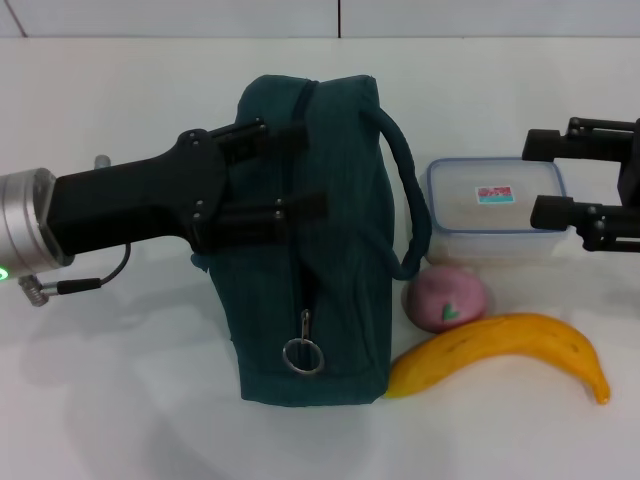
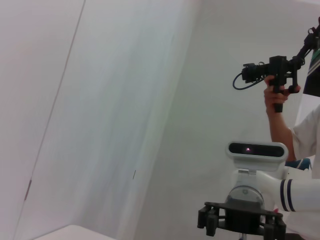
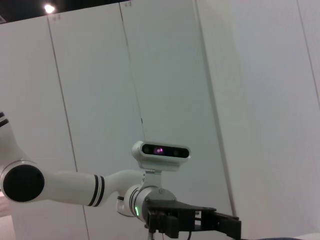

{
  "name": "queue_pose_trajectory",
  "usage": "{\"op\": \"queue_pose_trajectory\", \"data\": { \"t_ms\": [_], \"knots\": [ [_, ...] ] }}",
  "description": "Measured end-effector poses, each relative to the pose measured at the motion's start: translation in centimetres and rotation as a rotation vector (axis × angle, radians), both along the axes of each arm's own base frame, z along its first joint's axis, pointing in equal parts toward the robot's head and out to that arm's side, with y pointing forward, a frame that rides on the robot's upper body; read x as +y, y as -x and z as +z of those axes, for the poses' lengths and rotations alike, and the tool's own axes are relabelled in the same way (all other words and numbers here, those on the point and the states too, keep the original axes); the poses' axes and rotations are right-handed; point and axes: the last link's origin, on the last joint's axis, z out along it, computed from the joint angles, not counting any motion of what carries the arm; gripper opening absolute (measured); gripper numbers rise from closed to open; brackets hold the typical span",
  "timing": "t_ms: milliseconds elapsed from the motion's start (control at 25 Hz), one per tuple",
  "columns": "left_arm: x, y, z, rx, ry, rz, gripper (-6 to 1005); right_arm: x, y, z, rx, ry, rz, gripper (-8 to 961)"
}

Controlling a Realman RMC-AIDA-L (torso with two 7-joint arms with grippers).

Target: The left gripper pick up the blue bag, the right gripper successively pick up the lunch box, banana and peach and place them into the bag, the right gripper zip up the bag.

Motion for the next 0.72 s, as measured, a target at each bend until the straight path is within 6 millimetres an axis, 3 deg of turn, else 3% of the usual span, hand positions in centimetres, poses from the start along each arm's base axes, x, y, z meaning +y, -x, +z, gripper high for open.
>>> {"op": "queue_pose_trajectory", "data": {
  "t_ms": [240, 440, 720],
  "knots": [
    [0.06, -0.07, -0.01, 0.001, 0.000, -0.002, 871, -0.11, 0.06, -0.10, -0.005, -0.031, 0.028, 664],
    [0.08, -0.10, -0.01, 0.001, 0.000, -0.003, 869, -0.23, 0.21, -0.30, -0.004, -0.043, 0.043, 753],
    [0.13, -0.17, -0.01, 0.001, 0.000, -0.006, 865, -0.32, 0.33, -0.57, -0.004, -0.032, 0.047, 753]
  ]
}}
